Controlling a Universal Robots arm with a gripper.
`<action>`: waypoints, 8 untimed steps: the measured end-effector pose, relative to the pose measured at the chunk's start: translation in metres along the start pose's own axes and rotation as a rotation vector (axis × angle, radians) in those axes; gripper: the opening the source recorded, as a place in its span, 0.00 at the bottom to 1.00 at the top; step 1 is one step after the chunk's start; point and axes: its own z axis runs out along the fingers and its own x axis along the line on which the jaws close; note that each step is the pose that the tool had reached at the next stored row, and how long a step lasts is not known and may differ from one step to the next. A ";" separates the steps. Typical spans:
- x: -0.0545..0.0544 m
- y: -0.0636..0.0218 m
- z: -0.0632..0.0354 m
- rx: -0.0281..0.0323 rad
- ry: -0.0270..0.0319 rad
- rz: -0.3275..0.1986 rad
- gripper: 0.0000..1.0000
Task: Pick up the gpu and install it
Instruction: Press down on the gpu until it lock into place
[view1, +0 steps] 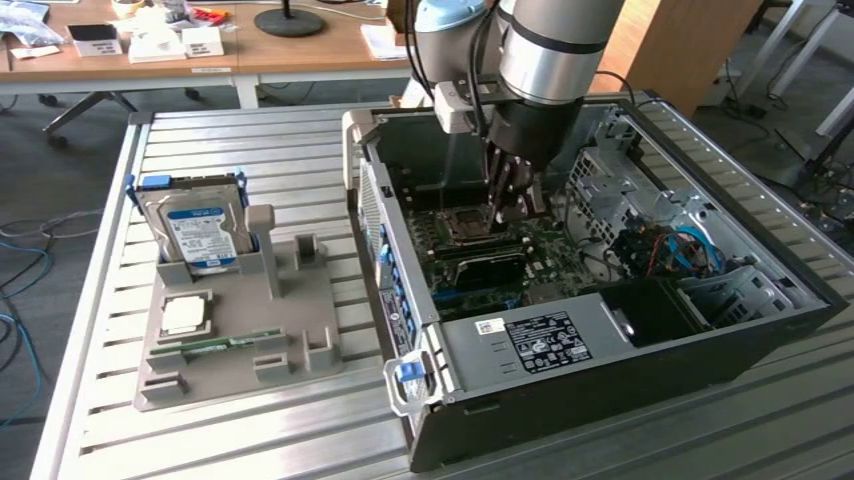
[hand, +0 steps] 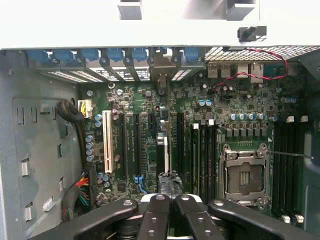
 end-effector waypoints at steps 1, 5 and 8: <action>0.000 0.0000 0.0000 0.0000 0.0000 0.000 0.11; 0.000 0.0000 0.0000 0.0000 0.0000 0.000 0.11; 0.000 0.0000 0.0000 0.0000 0.0000 0.000 0.11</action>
